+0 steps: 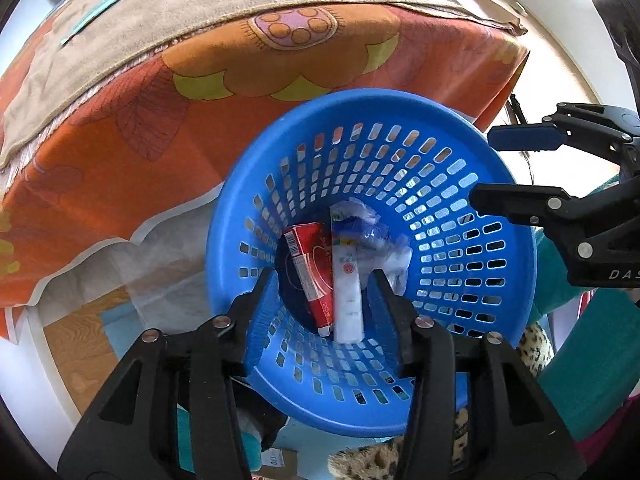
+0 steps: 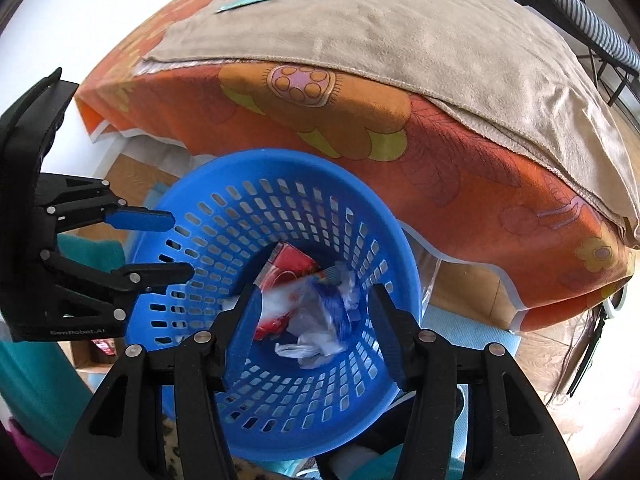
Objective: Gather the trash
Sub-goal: 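Open both grippers to drop the packaging and sachet into the basket, then move both grippers back toward the light-blue tube and black hair tie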
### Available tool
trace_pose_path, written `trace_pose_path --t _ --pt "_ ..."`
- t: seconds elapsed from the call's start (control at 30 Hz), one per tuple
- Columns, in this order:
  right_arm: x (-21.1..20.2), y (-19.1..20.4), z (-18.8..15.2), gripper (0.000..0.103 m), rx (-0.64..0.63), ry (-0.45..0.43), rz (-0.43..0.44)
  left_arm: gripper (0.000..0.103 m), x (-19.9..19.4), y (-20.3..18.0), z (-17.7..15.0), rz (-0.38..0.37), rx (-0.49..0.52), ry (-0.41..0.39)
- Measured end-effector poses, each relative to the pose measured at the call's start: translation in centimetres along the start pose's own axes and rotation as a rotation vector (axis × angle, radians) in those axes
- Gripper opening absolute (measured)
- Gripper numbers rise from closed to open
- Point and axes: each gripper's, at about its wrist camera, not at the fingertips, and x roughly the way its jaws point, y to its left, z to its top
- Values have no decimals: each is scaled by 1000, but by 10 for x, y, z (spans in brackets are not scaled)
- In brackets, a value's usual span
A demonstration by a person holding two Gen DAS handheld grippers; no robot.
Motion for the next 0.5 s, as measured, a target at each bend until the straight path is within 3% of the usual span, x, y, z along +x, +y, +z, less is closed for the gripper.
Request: trace_pose_path --t 0.43,0.5 --pt "-6 -8 7 55 38 -29 -11 49 -9 9 5 7 -38 -17" --pt "-8 -10 9 55 43 -37 -17 54 -11 11 7 7 -44 -21"
